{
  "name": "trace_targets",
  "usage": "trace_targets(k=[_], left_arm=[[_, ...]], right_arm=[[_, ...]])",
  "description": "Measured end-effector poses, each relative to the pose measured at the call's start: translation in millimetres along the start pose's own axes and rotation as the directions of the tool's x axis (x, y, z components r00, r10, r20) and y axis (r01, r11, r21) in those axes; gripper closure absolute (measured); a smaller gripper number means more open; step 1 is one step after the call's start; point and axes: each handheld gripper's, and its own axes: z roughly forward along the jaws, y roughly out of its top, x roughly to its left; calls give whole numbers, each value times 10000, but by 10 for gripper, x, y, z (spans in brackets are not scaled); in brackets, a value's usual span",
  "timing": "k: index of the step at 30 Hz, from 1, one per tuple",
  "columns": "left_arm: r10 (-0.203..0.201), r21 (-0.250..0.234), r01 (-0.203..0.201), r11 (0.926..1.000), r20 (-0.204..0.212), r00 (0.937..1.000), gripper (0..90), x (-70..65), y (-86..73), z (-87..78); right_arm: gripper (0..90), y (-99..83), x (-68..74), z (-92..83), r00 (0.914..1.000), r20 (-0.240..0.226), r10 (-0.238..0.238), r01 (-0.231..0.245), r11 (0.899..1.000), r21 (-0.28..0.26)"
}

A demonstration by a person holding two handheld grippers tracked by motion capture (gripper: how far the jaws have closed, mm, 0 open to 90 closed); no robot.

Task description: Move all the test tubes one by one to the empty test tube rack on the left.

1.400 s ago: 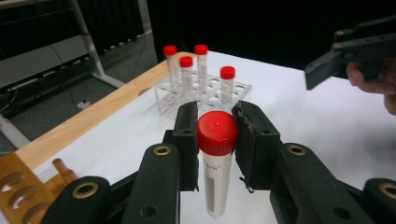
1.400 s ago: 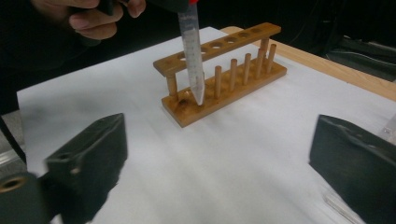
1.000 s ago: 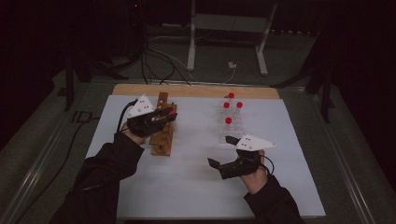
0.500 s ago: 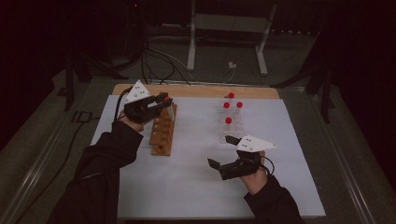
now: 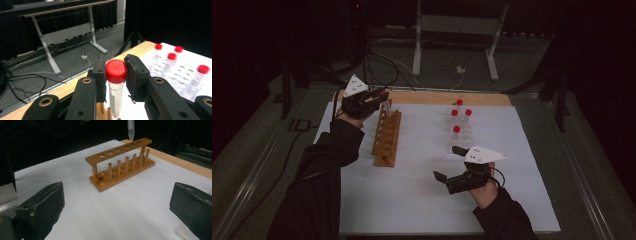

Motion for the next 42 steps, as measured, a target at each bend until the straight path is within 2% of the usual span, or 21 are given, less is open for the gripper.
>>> trace_targets(k=[8,10,14,16,17,19,21,25,29,33,36,40,42], left_arm=[[-125,-104,119,9999,-653,9978,722,131,-6,128],[-326,-218,312,9993,-659,9973,722,169,-9,159],[-244,-168,227,9996,-1073,9939,722,203,-32,244],[-377,-143,363,9992,-1072,9935,722,229,-51,270],[-279,-107,267,9996,-1258,9917,722,234,-64,284],[-430,-90,422,9991,-1312,9904,722,266,-101,318],[-357,16,363,9993,-1479,9884,722,286,-132,345],[-611,48,626,9980,-1548,9860,721,323,-212,396],[-621,212,661,9976,-1500,9867,722,316,-289,453],[-521,434,590,9973,-1442,9882,721,285,-356,509],[-298,659,394,9970,-1407,9896,721,256,-388,546],[-378,745,484,9960,-1370,9898,721,249,-433,570],[-295,891,425,9951,-1417,9895,721,249,-474,585]], right_arm=[[0,-2,-8,-10,9999,-110,7,-8,10000,-55],[0,-3,-5,-7,9999,-107,-41,40,10000,-58],[0,-2,3,-6,9997,-214,-89,88,10000,-32],[0,-3,3,-8,9998,-181,-85,84,10000,-45],[0,-3,-3,-10,9998,-202,-73,72,10000,-47],[0,-3,-7,-15,9998,-174,-37,36,10000,-47],[0,-4,-10,-17,9998,-183,-33,32,10000,-66],[0,-6,-8,-11,9998,-186,-64,63,10000,-49],[0,-7,-9,-9,9998,-189,-67,66,10000,-38],[0,-10,-15,-10,9998,-200,-21,20,10000,-36],[0,-12,-22,-11,9998,-187,-34,34,10000,-29],[0,-11,-23,-18,9998,-184,6,-7,10000,-39],[0,-10,-23,-19,9998,-190,13,-13,10000,-40]])
